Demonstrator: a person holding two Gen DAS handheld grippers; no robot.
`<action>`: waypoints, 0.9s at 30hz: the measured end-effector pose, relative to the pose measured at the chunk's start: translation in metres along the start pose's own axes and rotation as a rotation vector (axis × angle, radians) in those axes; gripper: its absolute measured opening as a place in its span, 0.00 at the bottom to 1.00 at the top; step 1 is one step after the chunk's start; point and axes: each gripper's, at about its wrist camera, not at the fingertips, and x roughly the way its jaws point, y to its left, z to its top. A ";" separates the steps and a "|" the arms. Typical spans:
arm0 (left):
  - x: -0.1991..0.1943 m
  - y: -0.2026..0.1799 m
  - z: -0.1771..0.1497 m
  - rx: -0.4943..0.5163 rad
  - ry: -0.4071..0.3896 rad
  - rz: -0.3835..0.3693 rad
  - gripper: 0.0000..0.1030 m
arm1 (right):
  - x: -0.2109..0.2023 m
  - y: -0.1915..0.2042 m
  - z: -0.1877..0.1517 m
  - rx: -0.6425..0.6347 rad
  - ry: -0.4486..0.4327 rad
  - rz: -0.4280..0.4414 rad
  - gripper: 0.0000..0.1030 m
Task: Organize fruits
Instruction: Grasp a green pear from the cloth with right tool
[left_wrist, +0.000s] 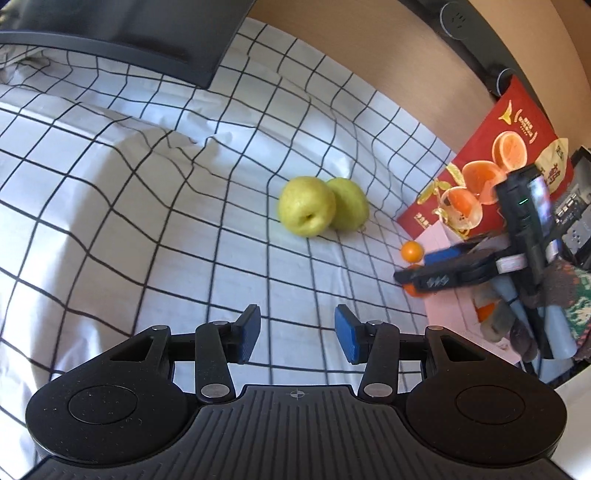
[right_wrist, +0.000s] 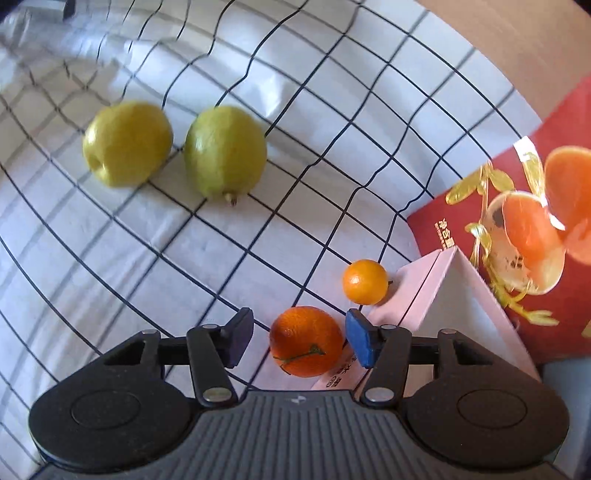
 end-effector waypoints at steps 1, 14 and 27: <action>-0.001 0.002 0.000 0.000 0.002 0.005 0.48 | -0.005 0.000 0.001 0.006 -0.024 0.005 0.53; -0.034 0.034 -0.007 -0.073 -0.022 0.088 0.48 | -0.033 0.013 0.069 0.501 -0.214 0.395 0.67; -0.064 0.056 -0.004 -0.099 -0.034 0.172 0.48 | -0.001 0.075 0.071 0.433 -0.158 0.205 0.58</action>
